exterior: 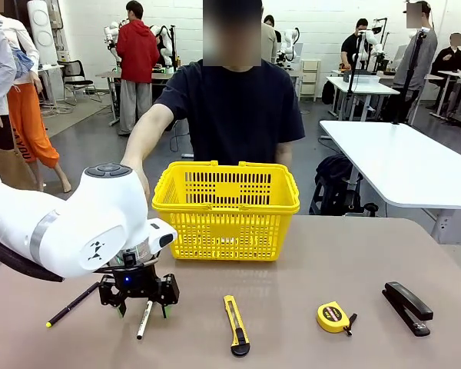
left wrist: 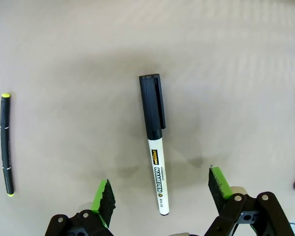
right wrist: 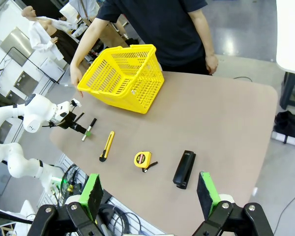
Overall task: Place the items the person wants into the basket.
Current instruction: Pick up the item the person points to and place it in the Market Basket.
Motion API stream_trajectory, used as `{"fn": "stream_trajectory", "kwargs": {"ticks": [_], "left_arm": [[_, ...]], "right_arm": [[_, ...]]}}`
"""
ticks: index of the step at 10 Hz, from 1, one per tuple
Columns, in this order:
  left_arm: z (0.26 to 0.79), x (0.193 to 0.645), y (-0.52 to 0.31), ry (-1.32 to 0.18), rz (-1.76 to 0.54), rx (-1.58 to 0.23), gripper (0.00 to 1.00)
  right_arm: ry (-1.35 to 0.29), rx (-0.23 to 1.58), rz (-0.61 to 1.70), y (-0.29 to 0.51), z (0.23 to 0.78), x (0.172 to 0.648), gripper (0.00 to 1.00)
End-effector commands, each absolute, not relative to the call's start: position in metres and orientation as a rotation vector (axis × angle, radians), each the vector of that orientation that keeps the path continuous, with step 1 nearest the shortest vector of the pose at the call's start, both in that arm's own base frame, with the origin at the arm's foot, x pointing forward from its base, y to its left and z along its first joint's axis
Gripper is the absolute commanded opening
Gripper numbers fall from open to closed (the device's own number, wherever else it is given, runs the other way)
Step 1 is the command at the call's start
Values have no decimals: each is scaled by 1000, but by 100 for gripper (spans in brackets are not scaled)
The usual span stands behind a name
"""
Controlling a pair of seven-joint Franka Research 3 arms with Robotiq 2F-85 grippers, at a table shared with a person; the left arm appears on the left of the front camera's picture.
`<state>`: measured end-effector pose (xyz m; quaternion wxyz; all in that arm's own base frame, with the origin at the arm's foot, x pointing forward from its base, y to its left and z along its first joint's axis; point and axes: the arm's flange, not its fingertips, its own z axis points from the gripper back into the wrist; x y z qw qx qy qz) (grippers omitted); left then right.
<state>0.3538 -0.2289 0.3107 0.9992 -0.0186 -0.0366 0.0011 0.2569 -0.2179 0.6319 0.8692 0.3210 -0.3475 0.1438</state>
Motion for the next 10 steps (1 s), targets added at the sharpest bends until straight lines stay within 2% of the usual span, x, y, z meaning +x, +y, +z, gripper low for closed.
{"fn": "stream_trajectory", "kwargs": {"ticks": [1, 2, 3, 4, 5, 6, 7, 8, 10], "left_arm": [[303, 340, -222, -101, 12, -49, 100], [305, 338, -222, -126, -15, -56, 43], [305, 339, -221, -122, -25, -54, 43], [305, 339, -221, -116, -28, -54, 0], [305, 338, -222, -110, -30, -53, 41], [305, 338, -223, -103, -37, -51, 0], [304, 337, -222, -99, -41, -50, 18], [304, 337, -222, -96, -44, -49, 0], [304, 336, -222, -86, -50, -47, 0]], "right_arm": [[-744, 691, 316, -219, 632, 258, 100], [-744, 691, 316, -219, 632, 258, 100], [-744, 691, 316, -219, 632, 258, 100], [-744, 691, 316, -219, 632, 258, 100], [-744, 691, 316, -219, 632, 258, 100], [-744, 691, 316, -219, 632, 258, 100], [-744, 691, 316, -219, 632, 258, 100], [-744, 691, 316, -219, 632, 258, 100], [-744, 691, 316, -219, 632, 258, 100]]}}
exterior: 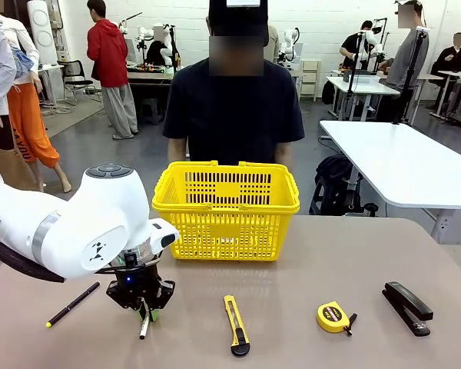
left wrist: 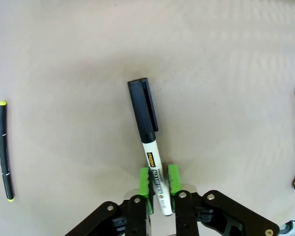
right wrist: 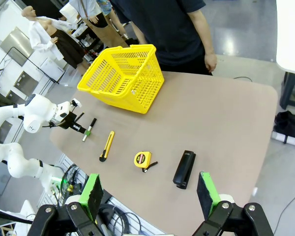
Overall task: Place the items the person wants into the basket.
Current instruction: Pick up the item the person points to and place it in the Market Basket.
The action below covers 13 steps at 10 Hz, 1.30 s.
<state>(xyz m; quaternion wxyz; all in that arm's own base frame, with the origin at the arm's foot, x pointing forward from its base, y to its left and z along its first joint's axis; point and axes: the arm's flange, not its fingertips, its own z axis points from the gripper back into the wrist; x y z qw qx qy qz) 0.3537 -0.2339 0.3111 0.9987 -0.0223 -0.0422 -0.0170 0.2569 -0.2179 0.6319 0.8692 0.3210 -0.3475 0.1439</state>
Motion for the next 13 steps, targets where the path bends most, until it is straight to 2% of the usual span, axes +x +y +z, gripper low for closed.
{"fn": "stream_trajectory", "kwargs": {"ticks": [1, 6, 7, 9, 11, 13], "left_arm": [[303, 336, -222, -78, -54, -47, 0], [307, 337, -223, -40, -85, -25, 0], [330, 341, -221, 18, -80, 40, 8], [415, 330, -210, -18, -189, 45, 8], [506, 302, -203, -80, -291, -5, 8], [565, 285, -196, -143, -323, -52, 8]], "right_arm": [[-744, 691, 316, -219, 632, 258, 100], [-744, 691, 316, -219, 632, 258, 100], [-744, 691, 316, -219, 632, 258, 100], [-744, 691, 316, -219, 632, 258, 100], [-744, 691, 316, -219, 632, 258, 100], [-744, 691, 316, -219, 632, 258, 100]]}}
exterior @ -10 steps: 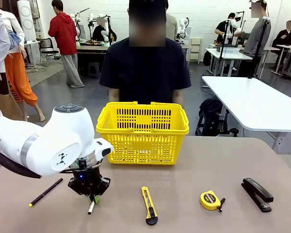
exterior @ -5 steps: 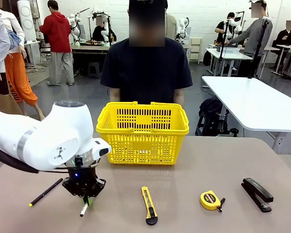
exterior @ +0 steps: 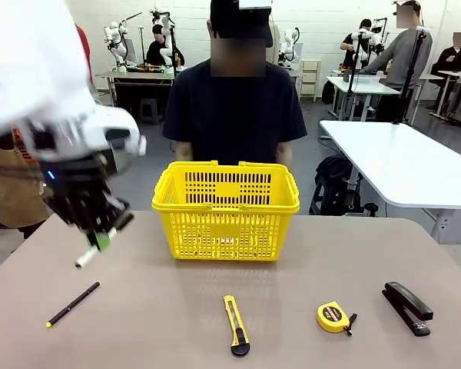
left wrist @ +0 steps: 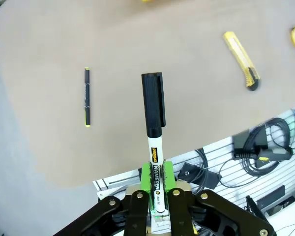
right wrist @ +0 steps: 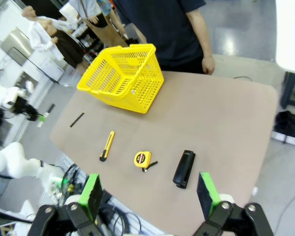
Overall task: Place the items the person wants into the basket.
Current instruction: Pick up the item the person points to and place it in the Market Basket.
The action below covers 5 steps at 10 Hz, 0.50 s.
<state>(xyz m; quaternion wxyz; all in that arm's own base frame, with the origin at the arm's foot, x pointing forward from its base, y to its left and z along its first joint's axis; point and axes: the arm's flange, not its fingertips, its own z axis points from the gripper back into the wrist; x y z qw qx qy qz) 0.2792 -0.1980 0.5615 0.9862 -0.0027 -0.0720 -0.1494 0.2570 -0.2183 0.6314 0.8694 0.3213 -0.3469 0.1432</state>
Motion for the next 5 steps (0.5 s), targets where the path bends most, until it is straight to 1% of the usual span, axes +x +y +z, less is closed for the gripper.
{"fn": "stream_trajectory", "kwargs": {"ticks": [1, 3, 5], "left_arm": [[587, 280, -193, -156, -332, -66, 8], [603, 275, -192, -166, -343, -74, 8], [606, 273, -192, -168, -338, -72, 8]], "right_arm": [[-744, 691, 316, -219, 632, 258, 100], [-744, 691, 316, -219, 632, 258, 100], [-744, 691, 316, -219, 632, 258, 100]]}}
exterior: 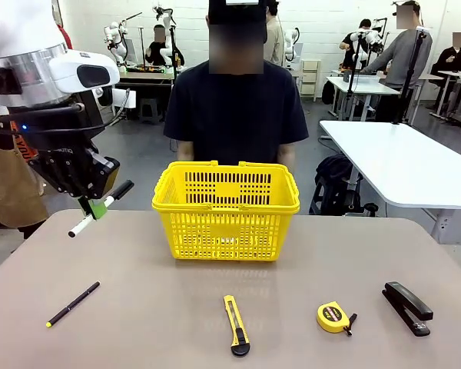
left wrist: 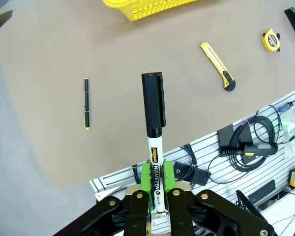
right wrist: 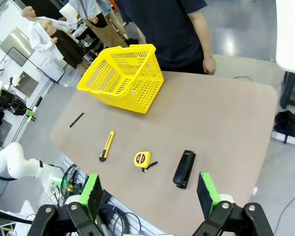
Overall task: Place the items the person wants into the basket.
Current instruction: Pick up the item the person points to and place it in the Market Basket.
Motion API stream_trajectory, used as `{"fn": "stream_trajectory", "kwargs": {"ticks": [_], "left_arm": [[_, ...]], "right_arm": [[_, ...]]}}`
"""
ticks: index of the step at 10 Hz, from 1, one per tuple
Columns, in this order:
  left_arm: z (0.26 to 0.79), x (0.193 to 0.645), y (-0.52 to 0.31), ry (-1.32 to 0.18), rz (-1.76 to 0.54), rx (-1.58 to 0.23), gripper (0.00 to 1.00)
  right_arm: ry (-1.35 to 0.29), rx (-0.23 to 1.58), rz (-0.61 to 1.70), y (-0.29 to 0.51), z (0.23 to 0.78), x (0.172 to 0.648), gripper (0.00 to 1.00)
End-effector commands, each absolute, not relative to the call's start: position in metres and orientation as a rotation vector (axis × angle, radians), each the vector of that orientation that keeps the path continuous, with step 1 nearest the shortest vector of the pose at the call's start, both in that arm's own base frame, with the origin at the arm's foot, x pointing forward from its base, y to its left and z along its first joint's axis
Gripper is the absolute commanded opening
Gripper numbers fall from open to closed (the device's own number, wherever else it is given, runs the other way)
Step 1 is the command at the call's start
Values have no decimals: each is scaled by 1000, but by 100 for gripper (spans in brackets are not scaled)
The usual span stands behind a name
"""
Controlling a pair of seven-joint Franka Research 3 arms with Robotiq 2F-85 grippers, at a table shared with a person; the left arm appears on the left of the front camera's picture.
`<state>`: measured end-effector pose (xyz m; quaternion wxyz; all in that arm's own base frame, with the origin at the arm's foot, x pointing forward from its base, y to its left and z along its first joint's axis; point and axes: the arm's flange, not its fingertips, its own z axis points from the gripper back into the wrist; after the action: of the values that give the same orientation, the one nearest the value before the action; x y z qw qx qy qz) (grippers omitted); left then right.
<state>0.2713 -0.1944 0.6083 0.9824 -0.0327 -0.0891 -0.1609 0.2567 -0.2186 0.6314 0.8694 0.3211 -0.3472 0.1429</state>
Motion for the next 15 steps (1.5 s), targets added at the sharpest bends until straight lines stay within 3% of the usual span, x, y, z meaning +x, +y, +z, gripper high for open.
{"fn": "stream_trajectory", "kwargs": {"ticks": [1, 12, 13, 15], "left_arm": [[605, 274, -193, -165, -324, -68, 8], [607, 272, -194, -175, -323, -64, 8], [605, 273, -195, -174, -321, -59, 11], [609, 316, -262, -397, -732, 135, 11]], "right_arm": [[-744, 691, 316, -219, 632, 258, 100], [-744, 691, 316, -219, 632, 258, 100], [-744, 691, 316, -219, 632, 258, 100], [-744, 691, 316, -219, 632, 258, 100]]}}
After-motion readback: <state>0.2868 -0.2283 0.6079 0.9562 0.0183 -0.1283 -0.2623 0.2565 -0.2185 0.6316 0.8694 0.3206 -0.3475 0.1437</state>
